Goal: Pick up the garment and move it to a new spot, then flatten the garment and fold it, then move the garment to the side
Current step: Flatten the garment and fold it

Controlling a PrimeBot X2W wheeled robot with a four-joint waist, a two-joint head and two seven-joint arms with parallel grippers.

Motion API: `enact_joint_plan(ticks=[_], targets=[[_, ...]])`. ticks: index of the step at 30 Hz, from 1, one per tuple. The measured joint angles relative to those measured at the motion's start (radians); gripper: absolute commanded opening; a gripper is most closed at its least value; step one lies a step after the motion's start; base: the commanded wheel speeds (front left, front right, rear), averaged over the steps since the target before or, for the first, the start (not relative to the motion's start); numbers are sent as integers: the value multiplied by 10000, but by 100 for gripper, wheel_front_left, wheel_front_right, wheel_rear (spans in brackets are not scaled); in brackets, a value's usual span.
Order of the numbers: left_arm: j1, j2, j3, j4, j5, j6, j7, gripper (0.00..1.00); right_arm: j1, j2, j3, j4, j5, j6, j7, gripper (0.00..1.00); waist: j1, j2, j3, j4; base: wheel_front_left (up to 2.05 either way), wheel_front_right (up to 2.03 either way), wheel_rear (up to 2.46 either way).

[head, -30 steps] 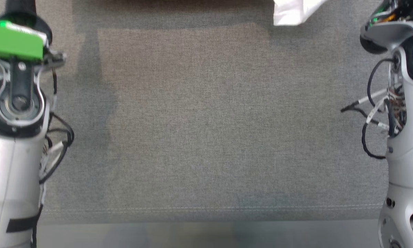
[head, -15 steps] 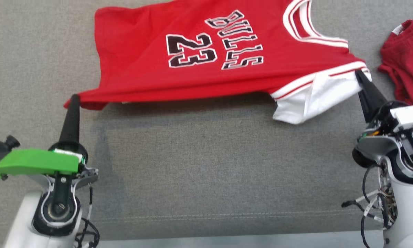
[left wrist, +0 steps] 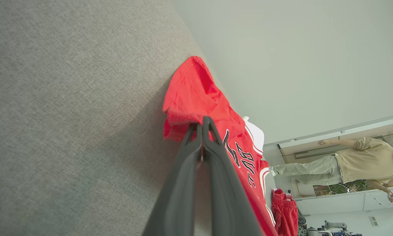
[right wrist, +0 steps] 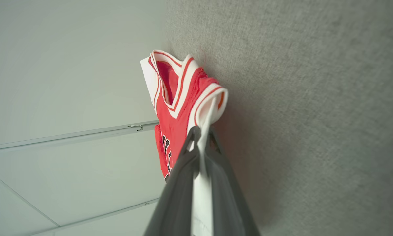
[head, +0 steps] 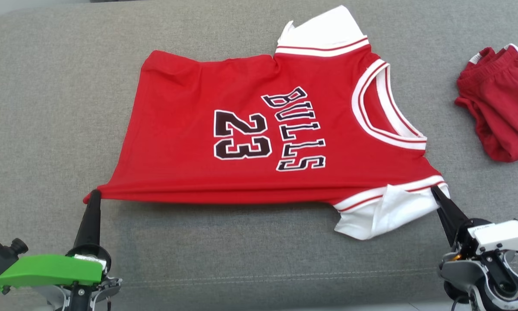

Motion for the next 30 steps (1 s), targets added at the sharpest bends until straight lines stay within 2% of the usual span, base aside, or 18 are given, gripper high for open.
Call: enact_joint_plan(ticks=[11,15,28,29,30], targets=[[1309,-128,-178,-834,213,290,-100,0,1030,38,-153,-794,-113,-2,-546,0,0,0,35,-136,0,0,0],[1434,-104,-552,-907,453,376,-140,0,1306,15,-125,-909,-222,-6,-639,0,0,0,98,-100,0,0,0],[1523,-144,-782,-809,568,518,-169,0,1350,-15,144,-871,-980,-8,-930,0,0,0,264,-44,0,0,0],[1523,-144,-788,-779,579,543,-169,0,1350,-19,157,-871,-995,-8,-932,2,0,0,267,-49,0,0,0],[1527,-144,-788,-738,606,545,-167,0,1350,-29,184,-871,-1049,-8,-932,20,0,0,274,-61,0,0,0]])
